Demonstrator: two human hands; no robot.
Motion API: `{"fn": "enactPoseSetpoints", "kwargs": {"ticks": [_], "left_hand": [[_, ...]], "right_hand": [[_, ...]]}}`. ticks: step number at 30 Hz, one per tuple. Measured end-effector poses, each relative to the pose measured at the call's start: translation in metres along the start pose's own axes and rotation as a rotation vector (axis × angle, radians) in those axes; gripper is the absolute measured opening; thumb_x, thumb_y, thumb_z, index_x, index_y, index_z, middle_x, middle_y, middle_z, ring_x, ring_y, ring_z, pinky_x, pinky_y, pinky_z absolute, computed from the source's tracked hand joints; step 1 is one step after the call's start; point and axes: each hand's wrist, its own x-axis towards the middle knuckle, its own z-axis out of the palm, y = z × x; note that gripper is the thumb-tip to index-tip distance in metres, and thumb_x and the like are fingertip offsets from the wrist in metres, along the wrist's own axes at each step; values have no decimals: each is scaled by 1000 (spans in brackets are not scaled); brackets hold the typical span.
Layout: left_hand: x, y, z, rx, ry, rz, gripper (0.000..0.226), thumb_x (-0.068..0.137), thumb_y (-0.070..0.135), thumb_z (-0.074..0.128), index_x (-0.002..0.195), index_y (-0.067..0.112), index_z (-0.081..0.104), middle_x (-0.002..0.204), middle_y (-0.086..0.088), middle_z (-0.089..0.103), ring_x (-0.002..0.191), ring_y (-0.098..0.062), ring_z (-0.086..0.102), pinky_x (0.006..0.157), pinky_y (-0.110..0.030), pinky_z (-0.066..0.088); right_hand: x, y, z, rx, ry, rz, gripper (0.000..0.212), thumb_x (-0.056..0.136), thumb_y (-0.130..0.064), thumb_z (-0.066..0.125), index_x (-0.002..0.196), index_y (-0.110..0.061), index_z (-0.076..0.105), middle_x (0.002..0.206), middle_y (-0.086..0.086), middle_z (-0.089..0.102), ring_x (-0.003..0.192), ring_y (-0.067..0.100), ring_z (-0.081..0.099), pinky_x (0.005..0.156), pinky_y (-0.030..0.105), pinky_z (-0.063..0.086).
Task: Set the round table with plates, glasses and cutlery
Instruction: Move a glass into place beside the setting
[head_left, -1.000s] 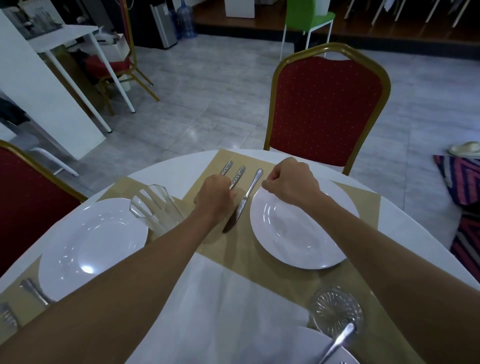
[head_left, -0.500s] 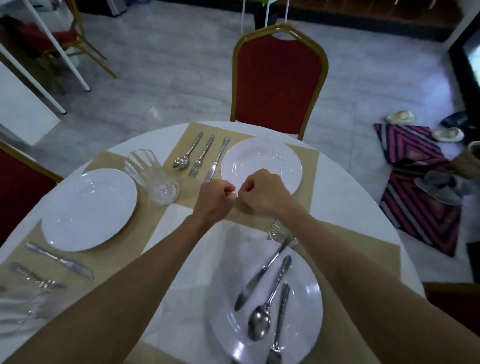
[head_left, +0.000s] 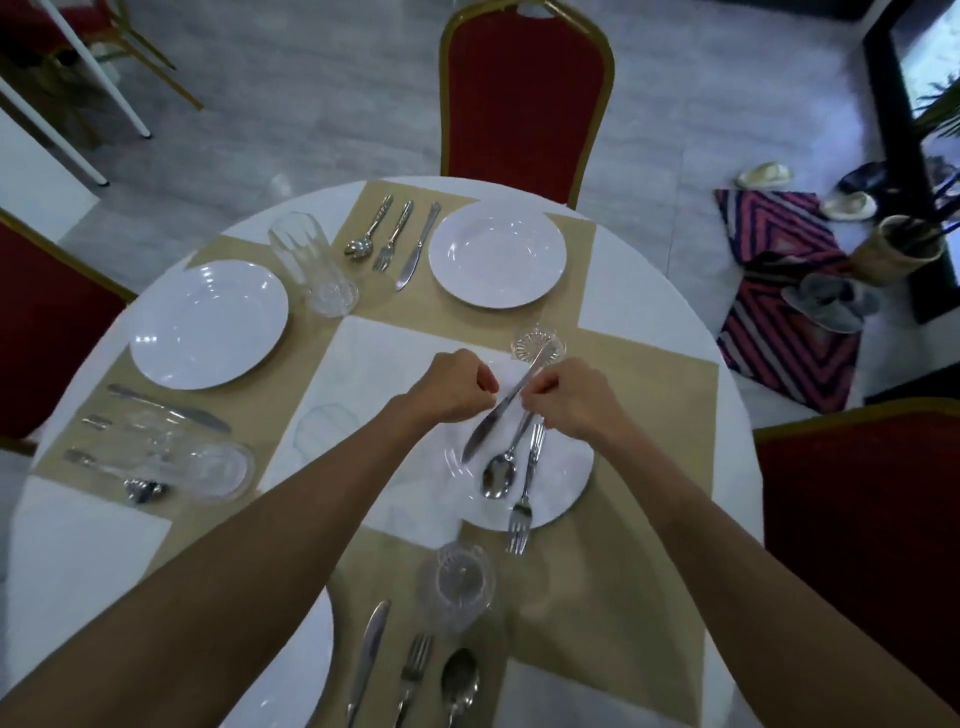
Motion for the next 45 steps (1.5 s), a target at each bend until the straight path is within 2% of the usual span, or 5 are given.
{"fn": "enactPoseSetpoints", "kwargs": {"ticks": [15, 20, 27, 36, 45], "left_hand": [[-106, -6, -14, -109, 148, 43, 30, 85, 17, 70, 115, 15, 73, 111, -2, 74, 100, -10, 66, 84, -15, 45], [-133, -39, -55, 12, 417, 12, 34, 86, 11, 63, 119, 17, 70, 123, -3, 67, 109, -17, 61, 92, -21, 40], [-150, -90, -70, 148, 217, -206, 83, 72, 19, 79, 145, 13, 42, 147, -10, 46, 134, -30, 42, 103, -38, 42], [-155, -101, -53, 51, 285, -208, 75, 68, 17, 84, 134, 9, 51, 129, -8, 61, 111, -27, 59, 80, -28, 44], [-153, -93, -44, 25, 343, -211, 85, 73, 24, 84, 144, 8, 41, 140, -13, 52, 126, -30, 50, 99, -37, 42]], "right_hand": [[-85, -27, 40, 32, -110, -159, 14, 84, -15, 71, 96, -22, 77, 82, -12, 70, 72, 1, 64, 61, 4, 44], [-73, -76, 53, 5, -184, -269, 32, 80, -21, 77, 111, -19, 69, 100, -2, 69, 84, 17, 68, 70, 34, 61], [-51, -124, 82, -264, -262, -421, 67, 79, -28, 81, 136, -13, 49, 128, 6, 61, 116, 25, 56, 91, 32, 47], [-50, -142, 96, -361, -305, -477, 77, 75, -26, 85, 140, -12, 46, 135, 9, 58, 120, 29, 56, 97, 38, 48], [-47, -132, 95, -337, -297, -486, 73, 77, -24, 83, 140, -12, 47, 135, 9, 58, 121, 28, 55, 98, 38, 48]]}}
